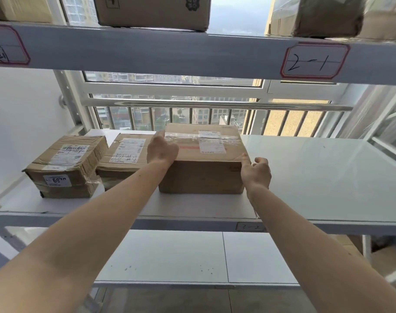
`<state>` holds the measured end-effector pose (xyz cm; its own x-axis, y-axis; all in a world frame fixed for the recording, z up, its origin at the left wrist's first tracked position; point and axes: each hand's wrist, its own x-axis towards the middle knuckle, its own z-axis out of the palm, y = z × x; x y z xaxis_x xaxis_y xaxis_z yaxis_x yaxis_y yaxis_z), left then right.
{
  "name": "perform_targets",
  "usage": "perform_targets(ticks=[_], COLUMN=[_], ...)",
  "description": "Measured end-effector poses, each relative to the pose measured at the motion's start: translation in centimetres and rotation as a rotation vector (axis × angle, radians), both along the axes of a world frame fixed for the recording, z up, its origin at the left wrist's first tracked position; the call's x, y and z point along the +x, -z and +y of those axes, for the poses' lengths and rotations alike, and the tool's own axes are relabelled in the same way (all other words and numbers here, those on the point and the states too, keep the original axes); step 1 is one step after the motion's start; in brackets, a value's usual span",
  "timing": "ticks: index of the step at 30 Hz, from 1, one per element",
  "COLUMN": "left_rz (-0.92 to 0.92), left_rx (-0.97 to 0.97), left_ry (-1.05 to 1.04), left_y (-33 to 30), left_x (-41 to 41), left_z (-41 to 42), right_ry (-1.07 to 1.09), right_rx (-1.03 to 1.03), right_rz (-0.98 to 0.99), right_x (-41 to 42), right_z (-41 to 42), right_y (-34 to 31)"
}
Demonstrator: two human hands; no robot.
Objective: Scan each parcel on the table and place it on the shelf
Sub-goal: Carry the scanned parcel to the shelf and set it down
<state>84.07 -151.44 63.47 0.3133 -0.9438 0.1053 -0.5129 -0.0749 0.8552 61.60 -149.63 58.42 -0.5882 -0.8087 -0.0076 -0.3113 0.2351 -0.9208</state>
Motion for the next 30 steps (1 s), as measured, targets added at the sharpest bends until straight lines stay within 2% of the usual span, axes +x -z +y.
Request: perform_targets(ticks=[4,8,16,20,30], left_rz=[0.016,0.08,0.25,0.28,0.308], left_rx=[-0.15,-0.216,-0.16,-0.094,0.005], left_ry=[0.0,0.121,0.456,0.593,0.948], left_y=[-1.1,-1.8,-1.0,0.1,1.1], left_x=[-3.2,-8.3,-21.2,-27.7,-45.9], left_z=[0.1,0.8,4.9,8.6,24.0], right_ry=[0.057,0.13,0.358,0.468,0.802], right_rx=[-0.057,-0.11,-0.155,-0.182,-0.204], right_rz=[-0.002,-0.013,-0.018,-0.039,0.022], right_x=[-1.5,-3.8,-12.4,-17.5,-30.2], right_z=[1.1,3.2,11.4,17.6,36.3], right_y=[-0.2,-0.3,-0.4,-0.5,-0.9])
